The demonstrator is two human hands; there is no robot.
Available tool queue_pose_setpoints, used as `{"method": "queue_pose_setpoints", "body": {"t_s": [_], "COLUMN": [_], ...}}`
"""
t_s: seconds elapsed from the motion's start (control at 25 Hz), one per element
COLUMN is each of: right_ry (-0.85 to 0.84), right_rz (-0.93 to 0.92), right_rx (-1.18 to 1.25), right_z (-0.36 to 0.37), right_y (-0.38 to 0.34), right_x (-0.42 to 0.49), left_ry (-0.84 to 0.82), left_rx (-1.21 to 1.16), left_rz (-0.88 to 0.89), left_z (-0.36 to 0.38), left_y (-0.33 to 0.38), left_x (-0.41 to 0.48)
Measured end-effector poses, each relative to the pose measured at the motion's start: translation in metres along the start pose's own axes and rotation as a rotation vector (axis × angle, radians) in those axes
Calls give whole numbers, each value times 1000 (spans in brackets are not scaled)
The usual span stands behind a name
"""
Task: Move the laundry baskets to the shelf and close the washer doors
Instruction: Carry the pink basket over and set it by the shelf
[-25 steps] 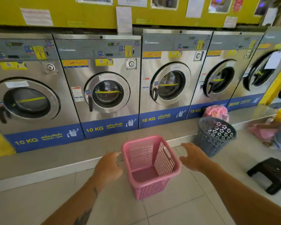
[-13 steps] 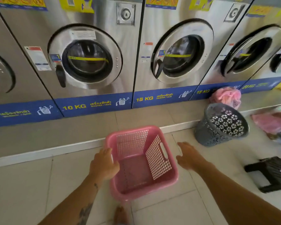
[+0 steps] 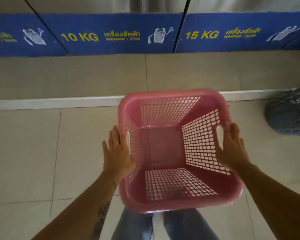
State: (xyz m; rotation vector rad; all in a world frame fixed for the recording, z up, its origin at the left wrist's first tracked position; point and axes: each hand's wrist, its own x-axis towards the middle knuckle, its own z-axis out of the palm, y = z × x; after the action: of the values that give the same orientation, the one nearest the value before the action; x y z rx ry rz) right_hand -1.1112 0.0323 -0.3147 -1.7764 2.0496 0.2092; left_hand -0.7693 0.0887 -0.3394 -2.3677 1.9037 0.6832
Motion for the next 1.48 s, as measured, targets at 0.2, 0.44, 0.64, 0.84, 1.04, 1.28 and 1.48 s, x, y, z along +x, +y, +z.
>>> {"method": "queue_pose_setpoints", "body": {"t_s": [0.2, 0.44, 0.64, 0.84, 1.04, 1.28, 1.48], "right_ry": [48, 61, 76, 161, 197, 171, 182], "right_rz": [-5, -153, -281, -478, -749, -1093, -1365], "right_rx": [-100, -150, -166, -163, -159, -133, -205], "right_z": [8, -65, -162, -235, -255, -245, -196], "right_y": [7, -30, -70, -105, -141, -229, -309], "right_x": [12, -17, -81, -148, -213, -327, -478], "left_ry": [14, 115, 286, 388, 517, 759, 893], "left_rx": [-194, -338, -275, -228, -230, -250, -224], "left_rz": [-21, 0, -16, -161, -355, -612, -828], "left_z": [6, -86, -189, -248, -266, -277, -248], "left_y": [-1, -14, -14, -26, -46, -75, -120], "left_x": [-3, -31, -103, -208, -342, -539, -720]}}
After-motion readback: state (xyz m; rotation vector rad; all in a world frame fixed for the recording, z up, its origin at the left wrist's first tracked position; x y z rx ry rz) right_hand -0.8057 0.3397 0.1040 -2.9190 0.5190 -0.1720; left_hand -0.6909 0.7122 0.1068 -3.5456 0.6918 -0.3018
